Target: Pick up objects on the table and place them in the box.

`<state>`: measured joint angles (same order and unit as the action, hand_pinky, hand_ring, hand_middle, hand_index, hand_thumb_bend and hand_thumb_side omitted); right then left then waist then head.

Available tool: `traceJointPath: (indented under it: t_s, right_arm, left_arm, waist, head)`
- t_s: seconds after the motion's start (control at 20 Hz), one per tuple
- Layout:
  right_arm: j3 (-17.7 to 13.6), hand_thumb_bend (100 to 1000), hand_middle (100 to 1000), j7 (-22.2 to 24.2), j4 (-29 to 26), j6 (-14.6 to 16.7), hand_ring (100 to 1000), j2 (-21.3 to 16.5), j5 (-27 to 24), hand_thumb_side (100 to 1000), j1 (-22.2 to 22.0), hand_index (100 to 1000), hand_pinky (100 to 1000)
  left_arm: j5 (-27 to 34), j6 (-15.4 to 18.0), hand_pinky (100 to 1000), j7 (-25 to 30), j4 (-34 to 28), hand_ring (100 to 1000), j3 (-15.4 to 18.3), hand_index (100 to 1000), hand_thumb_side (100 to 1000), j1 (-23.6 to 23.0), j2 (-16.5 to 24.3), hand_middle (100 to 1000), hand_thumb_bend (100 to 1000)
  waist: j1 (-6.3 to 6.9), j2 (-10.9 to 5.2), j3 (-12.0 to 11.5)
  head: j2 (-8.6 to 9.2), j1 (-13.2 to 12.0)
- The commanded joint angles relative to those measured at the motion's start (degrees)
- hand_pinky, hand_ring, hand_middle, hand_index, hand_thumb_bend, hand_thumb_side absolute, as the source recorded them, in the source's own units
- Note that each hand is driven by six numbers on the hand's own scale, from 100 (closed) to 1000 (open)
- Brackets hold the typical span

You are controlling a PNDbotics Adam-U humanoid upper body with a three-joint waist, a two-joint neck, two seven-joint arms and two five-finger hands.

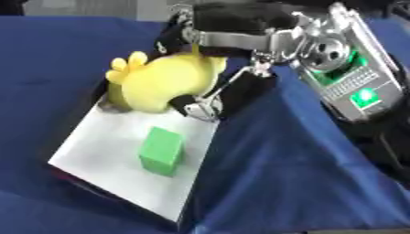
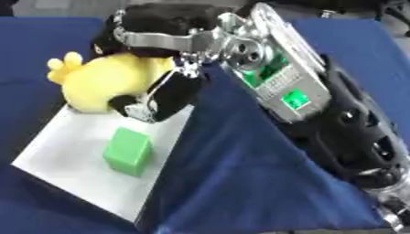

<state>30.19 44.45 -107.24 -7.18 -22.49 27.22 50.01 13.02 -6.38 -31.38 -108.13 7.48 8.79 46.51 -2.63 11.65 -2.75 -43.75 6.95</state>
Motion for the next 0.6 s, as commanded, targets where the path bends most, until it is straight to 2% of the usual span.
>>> traceJointPath:
  t_s: [0.05,0.2,0.45,0.6]
  right_arm:
    - [1.08,100,570,0.74,4.0,1.81,755,1.91,3.2,244,0.05,734,811]
    - [1.97,100,578,1.36,9.51,4.16,765,3.59,6.42,245,-1.04,741,820]
    - [2.56,100,617,-1.4,17.02,6.46,799,6.15,11.13,253,-1.44,776,840]
    - [3.08,100,714,-2.31,19.87,7.74,871,7.21,12.93,271,-1.35,843,864]
  left_arm:
    - [-0.21,0.2,891,0.47,-1.09,800,0.18,837,721,1.82,2.32,725,215]
    - [-0.27,0.22,892,0.59,-1.41,801,0.14,837,725,1.86,1.98,725,214]
    - [-0.15,0.23,892,0.26,-1.42,800,0.39,837,727,1.88,1.35,725,216]
    - [-0.08,0.2,891,0.38,-1.42,800,0.23,837,728,2.02,1.27,725,216]
  waist:
    - [-0.17,-1.08,-0.48]
    - [-0.09,-0.87,-0.88]
    - [-0.1,-0.44,-1.37]
    - [-0.11,-0.25,-1.72]
  head:
    - [-0.36,0.56]
    - [-0.36,0.76]
    - [-0.36,1.74]
    - [-0.36,2.01]
